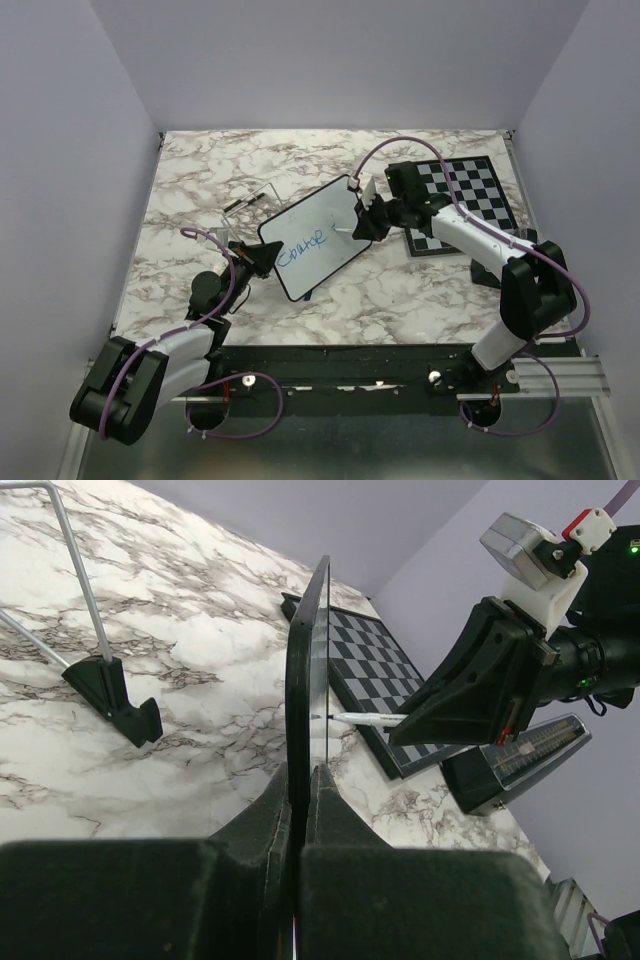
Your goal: Write a sentence on the whiteboard
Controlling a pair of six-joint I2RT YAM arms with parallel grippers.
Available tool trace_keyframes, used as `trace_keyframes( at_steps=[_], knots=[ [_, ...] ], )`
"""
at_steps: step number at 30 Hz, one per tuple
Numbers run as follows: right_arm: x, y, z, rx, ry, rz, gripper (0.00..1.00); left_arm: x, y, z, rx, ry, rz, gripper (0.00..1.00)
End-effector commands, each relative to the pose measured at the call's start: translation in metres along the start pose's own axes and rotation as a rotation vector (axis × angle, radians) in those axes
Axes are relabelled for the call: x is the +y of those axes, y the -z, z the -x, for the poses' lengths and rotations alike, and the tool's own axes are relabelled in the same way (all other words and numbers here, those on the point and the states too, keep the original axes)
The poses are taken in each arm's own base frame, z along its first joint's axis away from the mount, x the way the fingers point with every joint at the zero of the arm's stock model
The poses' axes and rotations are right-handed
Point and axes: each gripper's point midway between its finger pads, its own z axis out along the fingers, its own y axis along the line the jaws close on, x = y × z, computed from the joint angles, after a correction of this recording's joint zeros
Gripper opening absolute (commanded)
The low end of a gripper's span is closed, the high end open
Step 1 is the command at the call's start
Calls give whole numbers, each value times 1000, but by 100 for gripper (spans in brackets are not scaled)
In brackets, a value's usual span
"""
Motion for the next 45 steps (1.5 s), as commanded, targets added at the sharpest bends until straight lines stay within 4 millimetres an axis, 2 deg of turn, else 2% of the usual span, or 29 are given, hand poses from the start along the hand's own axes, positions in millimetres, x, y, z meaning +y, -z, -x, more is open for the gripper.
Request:
trace_keyframes(
  at_steps=[1,7,19,31,38,45],
  knots=[
    [13,2,-4,20,41,73,0,-1,5,-9,30,-37,-18,0],
    [9,-2,-10,49,26,64,1,0,5,-9,30,-37,-18,0],
    [-2,-4,-3,40,-8,7,1,-1,5,-9,28,-38,-20,0],
    [-19,12,18,-42,-24,-119,1,-2,5,-8,31,-39,-24,0],
    [-2,15,22,-78,11,-35,1,-2,4,-8,32,-39,-25,0],
    [-2,4,14,-44,-18,-9,1,-2,4,-8,30,-39,-25,0]
  ],
)
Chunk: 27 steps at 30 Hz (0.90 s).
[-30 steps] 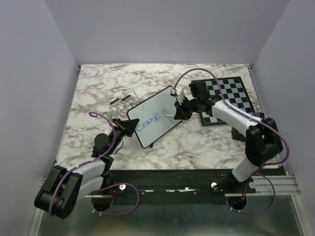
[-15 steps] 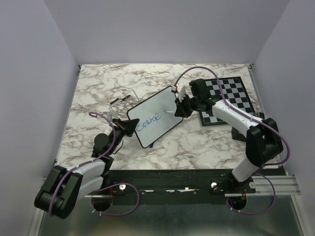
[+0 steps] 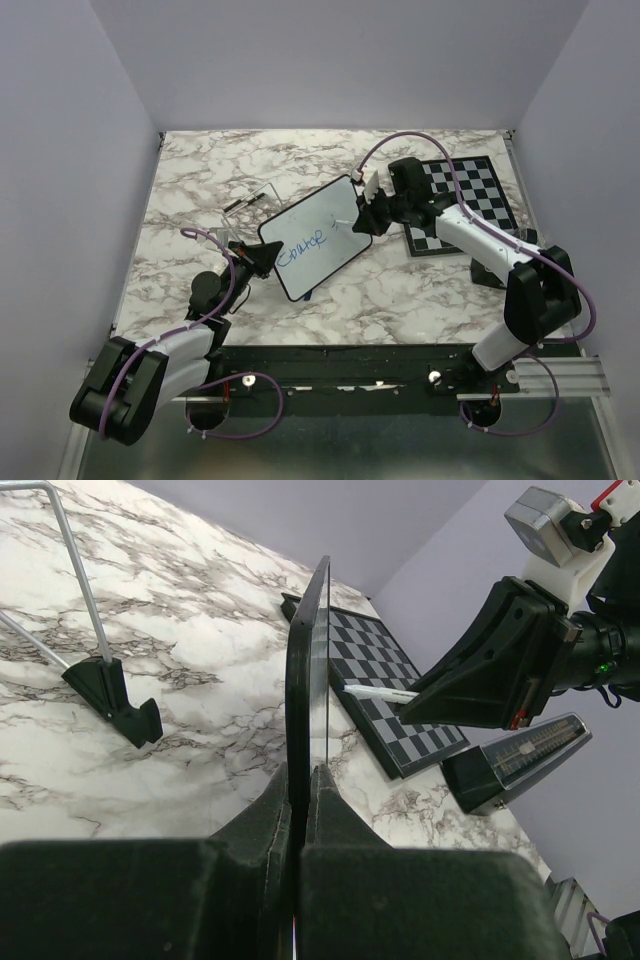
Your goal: Write a sentence on the whiteboard
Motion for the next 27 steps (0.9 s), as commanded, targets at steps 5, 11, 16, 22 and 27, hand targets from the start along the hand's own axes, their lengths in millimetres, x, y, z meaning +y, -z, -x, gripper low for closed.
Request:
trace_keyframes(
  at_steps=[5,11,16,22,27],
  knots=[
    [-1,-8,-5,14,-17,21,1,-1,4,-9,32,-34,-23,0],
    [-2,-11,-8,26,-22,19,0,-1,5,-9,31,-35,-24,0],
    [-2,-13,-11,37,-30,27,1,-2,5,-9,30,-33,-25,0],
    [-1,-15,-17,59,-34,35,1,-2,5,-9,30,-33,-25,0],
    [2,-14,-20,68,-33,48,1,-2,5,-9,32,-33,-25,0]
  ],
)
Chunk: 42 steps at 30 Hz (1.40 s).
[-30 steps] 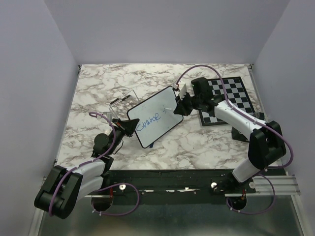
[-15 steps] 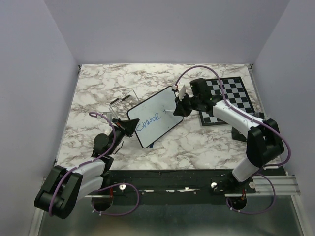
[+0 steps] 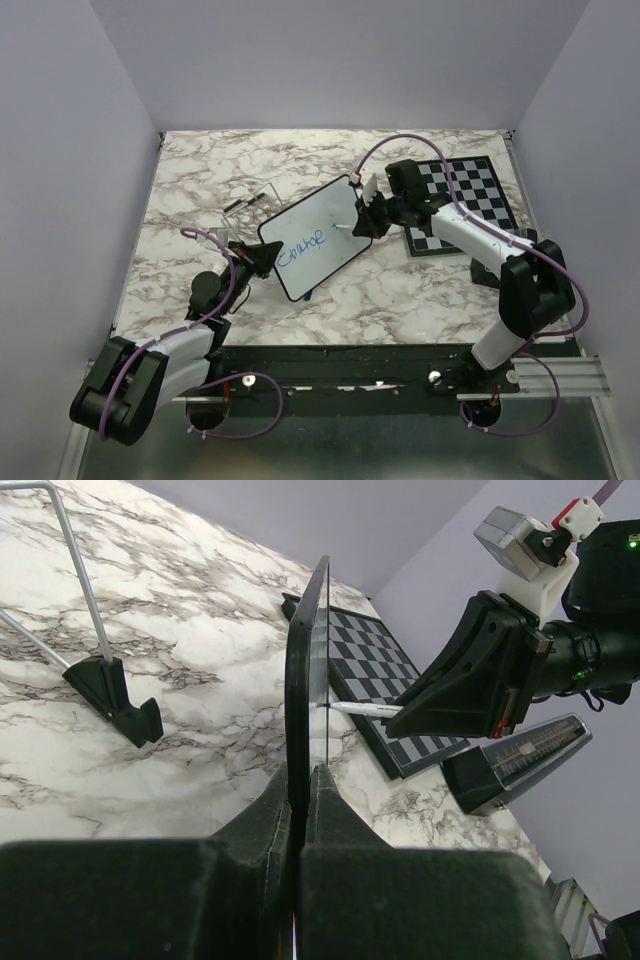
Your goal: Write a sentence on the whiteboard
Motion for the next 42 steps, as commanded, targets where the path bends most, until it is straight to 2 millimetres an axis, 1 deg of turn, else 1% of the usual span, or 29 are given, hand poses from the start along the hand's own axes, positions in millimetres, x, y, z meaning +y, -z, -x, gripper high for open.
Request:
trace_keyframes(
  at_steps=[1,8,18,21,28,29,33,37,42],
  knots=[
    [2,-4,-7,29,-7,27,1,-2,5,-9,31,-34,-24,0],
    [6,-3,-9,36,-3,46,0,-1,5,-10,32,-34,-23,0],
    [14,-6,-17,72,2,68,0,-1,5,-10,31,-34,-24,0],
    [14,-5,-16,71,6,61,0,-2,5,-10,32,-34,-26,0],
    [0,-4,-4,57,14,-7,1,-2,5,-9,29,-35,-28,0],
    [-2,-2,0,49,20,-15,1,-2,5,-9,28,-35,-29,0],
    [-9,-2,6,41,18,-44,0,-2,5,-9,30,-35,-29,0],
    [-19,0,8,38,5,-66,0,-3,5,-9,29,-38,-30,0],
    [-11,7,14,7,23,-32,1,-2,5,-8,30,-42,-27,0]
  ],
)
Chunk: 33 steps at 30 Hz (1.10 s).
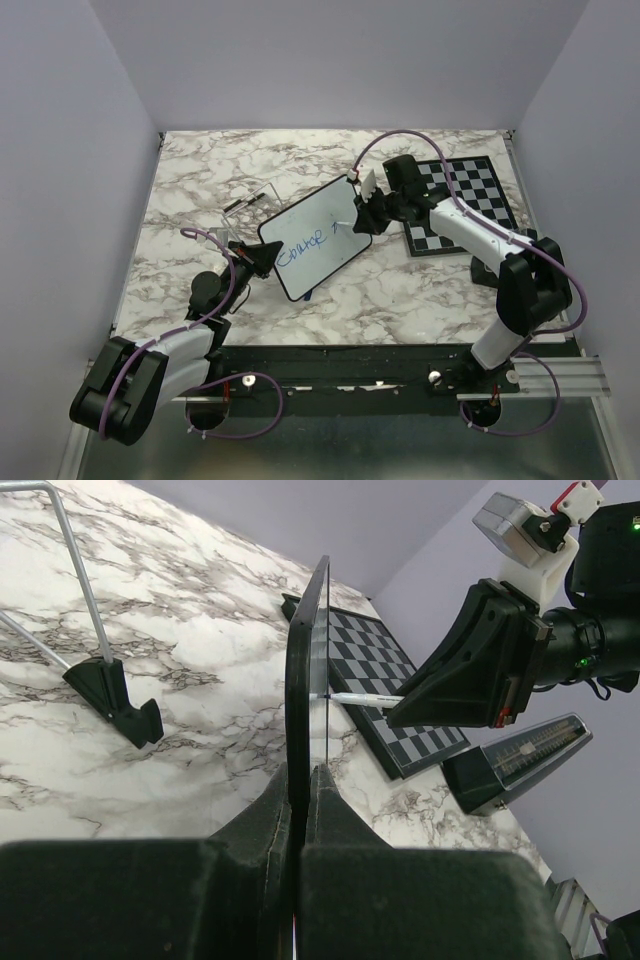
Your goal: Write a sentence on the whiteboard
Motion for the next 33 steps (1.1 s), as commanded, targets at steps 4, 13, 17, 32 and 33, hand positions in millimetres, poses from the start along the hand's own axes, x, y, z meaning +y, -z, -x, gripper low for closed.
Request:
trace_keyframes(
  at_steps=[4,13,17,32,33],
  knots=[
    [-2,7,13,-36,26,-3,1,-2,4,-9,33,-40,-26,0],
    [-13,7,16,-37,17,-40,1,-2,5,-9,33,-40,-28,0],
    [-15,9,16,-40,14,-41,1,-2,5,-9,32,-40,-27,0],
    [1,1,-16,34,12,45,1,-2,5,-8,29,-39,-28,0],
    [2,0,-21,47,9,52,1,-2,5,-9,29,-38,-28,0]
  ],
)
